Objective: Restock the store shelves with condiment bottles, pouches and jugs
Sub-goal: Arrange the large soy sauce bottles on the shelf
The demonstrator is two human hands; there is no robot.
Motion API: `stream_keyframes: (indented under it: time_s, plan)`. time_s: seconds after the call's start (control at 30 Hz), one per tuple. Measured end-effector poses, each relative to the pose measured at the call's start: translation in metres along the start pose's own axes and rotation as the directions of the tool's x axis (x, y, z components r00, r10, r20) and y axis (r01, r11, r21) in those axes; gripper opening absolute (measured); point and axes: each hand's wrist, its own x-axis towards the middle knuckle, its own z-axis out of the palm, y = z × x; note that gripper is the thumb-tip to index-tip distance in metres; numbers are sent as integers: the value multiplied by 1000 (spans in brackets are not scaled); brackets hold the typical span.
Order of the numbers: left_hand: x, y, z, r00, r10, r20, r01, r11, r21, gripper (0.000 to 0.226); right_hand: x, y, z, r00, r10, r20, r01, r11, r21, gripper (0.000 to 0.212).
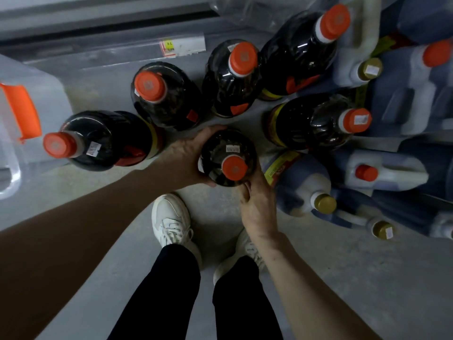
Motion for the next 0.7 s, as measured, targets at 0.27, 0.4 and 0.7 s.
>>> stream_keyframes:
  time_s: [0.27, 0.4, 0.7]
  plan:
    - [-30, 34, -5, 985, -172, 9, 169, 951, -258, 114, -10, -18, -42, 981, 68, 182, -58, 997, -58, 38]
    - [-53, 76, -16, 937, -348, 13, 312, 823, -475, 115, -13, -46, -81, 966, 80, 244, -90, 996, 28, 33]
    - [-107, 210, -99, 901, -431, 41, 330, 621, -711, 101, -54, -167, -190, 983, 14, 183, -35, 993, 113, 22]
